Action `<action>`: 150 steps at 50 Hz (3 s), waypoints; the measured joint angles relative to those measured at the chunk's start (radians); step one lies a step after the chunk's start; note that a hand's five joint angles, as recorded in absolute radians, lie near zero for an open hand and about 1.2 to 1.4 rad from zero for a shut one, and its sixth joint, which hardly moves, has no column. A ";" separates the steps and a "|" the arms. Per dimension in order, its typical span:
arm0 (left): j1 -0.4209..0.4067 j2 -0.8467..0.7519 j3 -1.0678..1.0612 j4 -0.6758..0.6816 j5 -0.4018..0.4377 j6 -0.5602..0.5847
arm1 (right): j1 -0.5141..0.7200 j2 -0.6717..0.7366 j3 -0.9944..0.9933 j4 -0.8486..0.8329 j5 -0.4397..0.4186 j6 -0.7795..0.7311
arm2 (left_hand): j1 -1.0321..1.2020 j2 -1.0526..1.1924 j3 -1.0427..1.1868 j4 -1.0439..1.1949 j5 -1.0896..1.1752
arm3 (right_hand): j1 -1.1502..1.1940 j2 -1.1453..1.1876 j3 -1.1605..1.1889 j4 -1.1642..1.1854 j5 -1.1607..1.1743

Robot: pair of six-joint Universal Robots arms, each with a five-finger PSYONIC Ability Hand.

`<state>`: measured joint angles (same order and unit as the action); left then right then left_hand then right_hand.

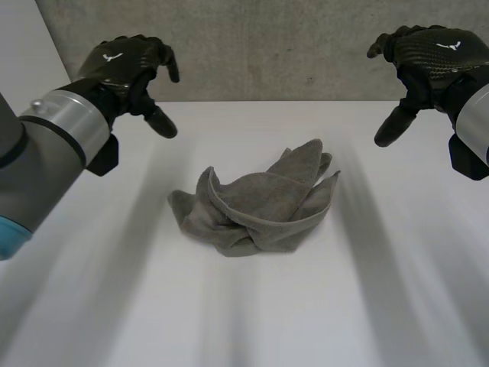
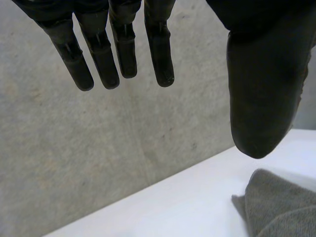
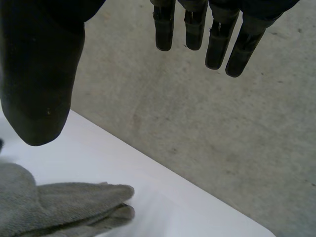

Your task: Fold the towel.

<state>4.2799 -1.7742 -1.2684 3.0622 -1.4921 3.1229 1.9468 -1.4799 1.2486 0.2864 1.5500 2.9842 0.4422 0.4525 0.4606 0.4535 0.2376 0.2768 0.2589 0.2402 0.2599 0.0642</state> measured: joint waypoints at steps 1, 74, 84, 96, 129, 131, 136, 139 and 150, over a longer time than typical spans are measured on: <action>0.009 0.000 0.006 -0.016 0.000 0.001 | 0.000 0.003 -0.002 0.000 0.015 -0.002 | 0.000 -0.001 0.000 0.000 0.000 | 0.000 0.000 0.000 0.000 0.000; 0.035 -0.587 0.047 0.234 0.349 0.407 | 0.101 0.529 0.110 -0.193 -0.115 -0.399 | 0.536 0.536 0.518 0.103 0.553 | 0.904 0.923 0.926 0.910 0.930; 0.024 -0.554 0.188 0.238 0.344 0.404 | 0.119 0.455 -0.053 -0.228 -0.150 -0.398 | 0.827 0.880 0.870 0.103 0.869 | 1.053 1.053 1.072 1.068 1.102; 0.040 -0.446 0.806 0.350 0.148 0.292 | 0.120 0.466 -0.764 -0.361 -0.152 -0.277 | 0.828 0.891 0.879 0.103 0.891 | 1.054 1.054 1.073 1.068 1.102; 0.148 -0.269 -0.481 0.511 0.333 0.496 | 0.031 0.238 0.339 -0.367 -0.313 -0.252 | 0.831 0.896 0.883 0.103 0.906 | 1.057 1.067 1.087 1.068 1.106; 0.149 -0.275 -0.478 0.512 0.331 0.495 | 0.032 0.243 0.347 -0.368 -0.312 -0.249 | 0.831 0.896 0.883 0.103 0.906 | 1.057 1.067 1.087 1.068 1.106; 0.153 -0.280 -0.469 0.515 0.328 0.486 | 0.034 0.263 0.355 -0.367 -0.304 -0.240 | 0.831 0.878 0.870 0.364 0.903 | 1.057 1.067 1.087 1.068 1.106; 0.155 -0.280 -0.470 0.525 0.321 0.482 | 0.034 0.279 0.356 -0.366 -0.291 -0.229 | 0.681 0.660 0.666 0.588 0.711 | 0.956 0.969 1.002 0.978 1.002; 0.159 -0.286 -0.505 0.607 0.294 0.480 | 0.036 0.348 0.355 -0.368 -0.177 -0.122 | 0.362 0.361 0.364 0.352 0.386 | 0.298 0.325 0.344 0.327 0.312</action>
<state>4.4387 -2.0599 -1.7737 3.6693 -1.1986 3.6029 1.9826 -1.1319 1.6032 -0.0816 1.3729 2.8622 0.8039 0.8139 0.8249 0.8058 0.6234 0.5745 0.5839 0.5846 0.5865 0.3762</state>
